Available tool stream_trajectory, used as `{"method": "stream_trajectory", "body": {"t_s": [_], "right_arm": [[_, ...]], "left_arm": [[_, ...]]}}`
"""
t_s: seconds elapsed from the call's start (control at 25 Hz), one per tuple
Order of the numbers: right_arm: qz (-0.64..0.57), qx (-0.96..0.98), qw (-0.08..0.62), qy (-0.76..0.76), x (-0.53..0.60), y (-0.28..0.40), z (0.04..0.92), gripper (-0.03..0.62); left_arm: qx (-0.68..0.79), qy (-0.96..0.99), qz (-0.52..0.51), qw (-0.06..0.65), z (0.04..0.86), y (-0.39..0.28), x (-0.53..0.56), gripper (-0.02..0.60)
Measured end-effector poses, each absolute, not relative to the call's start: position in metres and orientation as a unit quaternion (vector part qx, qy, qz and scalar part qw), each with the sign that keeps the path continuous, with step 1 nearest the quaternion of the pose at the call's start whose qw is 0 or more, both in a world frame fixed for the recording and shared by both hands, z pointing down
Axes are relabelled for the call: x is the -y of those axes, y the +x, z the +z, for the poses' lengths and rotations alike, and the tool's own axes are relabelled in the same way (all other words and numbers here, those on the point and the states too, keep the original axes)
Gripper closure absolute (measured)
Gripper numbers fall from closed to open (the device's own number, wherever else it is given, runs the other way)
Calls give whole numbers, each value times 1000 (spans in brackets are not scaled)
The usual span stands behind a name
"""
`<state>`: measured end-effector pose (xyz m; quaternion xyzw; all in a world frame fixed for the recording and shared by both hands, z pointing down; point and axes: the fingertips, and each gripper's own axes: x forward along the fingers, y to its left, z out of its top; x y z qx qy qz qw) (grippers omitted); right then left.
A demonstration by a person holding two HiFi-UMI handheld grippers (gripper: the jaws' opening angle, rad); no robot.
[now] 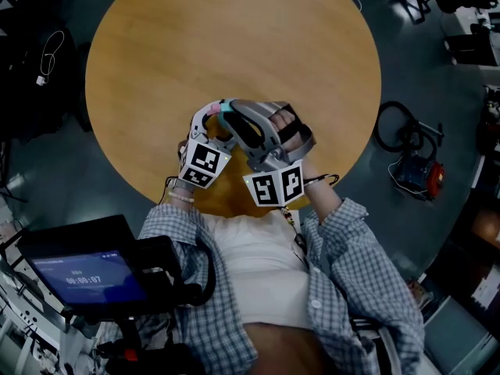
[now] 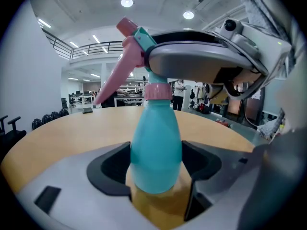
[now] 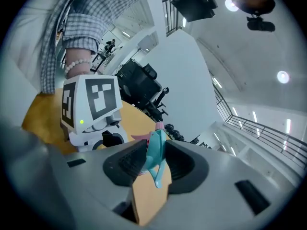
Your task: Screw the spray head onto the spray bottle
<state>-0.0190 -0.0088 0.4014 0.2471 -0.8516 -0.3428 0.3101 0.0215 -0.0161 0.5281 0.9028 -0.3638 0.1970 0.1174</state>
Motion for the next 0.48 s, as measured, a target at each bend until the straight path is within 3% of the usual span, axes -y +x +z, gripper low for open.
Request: {"method": "stream_trajectory", "body": {"t_s": [0.48], "right_arm": [[-337,850,307,265,4,-18,403,480]], "left_arm": [[366,902,190,128,529,21,16,235]]}}
